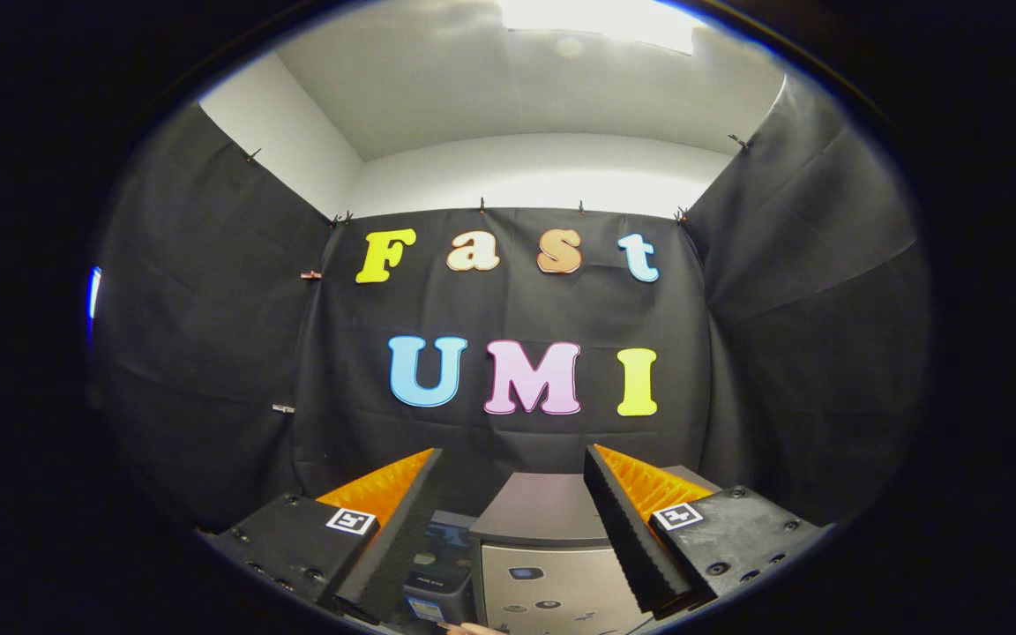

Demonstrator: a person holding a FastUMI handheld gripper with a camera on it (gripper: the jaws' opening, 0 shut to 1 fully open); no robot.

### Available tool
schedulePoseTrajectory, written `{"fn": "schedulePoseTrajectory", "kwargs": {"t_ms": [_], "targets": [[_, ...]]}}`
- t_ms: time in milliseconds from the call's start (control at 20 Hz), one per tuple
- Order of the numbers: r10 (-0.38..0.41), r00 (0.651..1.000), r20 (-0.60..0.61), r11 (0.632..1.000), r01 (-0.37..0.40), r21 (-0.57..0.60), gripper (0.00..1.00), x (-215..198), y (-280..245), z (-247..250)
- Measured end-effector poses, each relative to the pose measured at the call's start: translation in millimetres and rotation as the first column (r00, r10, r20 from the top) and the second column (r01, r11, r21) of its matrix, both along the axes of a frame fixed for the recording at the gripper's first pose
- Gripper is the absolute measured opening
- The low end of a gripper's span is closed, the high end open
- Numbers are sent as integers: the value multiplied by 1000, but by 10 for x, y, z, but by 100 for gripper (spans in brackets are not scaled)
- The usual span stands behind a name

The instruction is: Put the clothes into the washing machine and then close the washing machine lid.

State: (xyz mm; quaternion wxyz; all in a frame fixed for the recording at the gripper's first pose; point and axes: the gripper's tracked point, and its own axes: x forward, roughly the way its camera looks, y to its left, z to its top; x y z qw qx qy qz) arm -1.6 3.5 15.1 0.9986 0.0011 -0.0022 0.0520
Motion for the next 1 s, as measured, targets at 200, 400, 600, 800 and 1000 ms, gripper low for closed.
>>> {"fn": "schedulePoseTrajectory", "kwargs": {"t_ms": [200, 400, 600, 800, 1000], "targets": [[0, 1000, -2, 1000, 0, -5, 98, -11, -11, -8], [-2, 1000, 0, 1000, 2, -4, 98, -18, -25, 7], [-7, 1000, -1, 1000, 7, -1, 98, -34, -56, 9], [-17, 1000, -1, 1000, 17, -4, 98, -35, -96, 19], [-32, 999, -2, 999, 32, -1, 98, -60, -146, 19]]}}
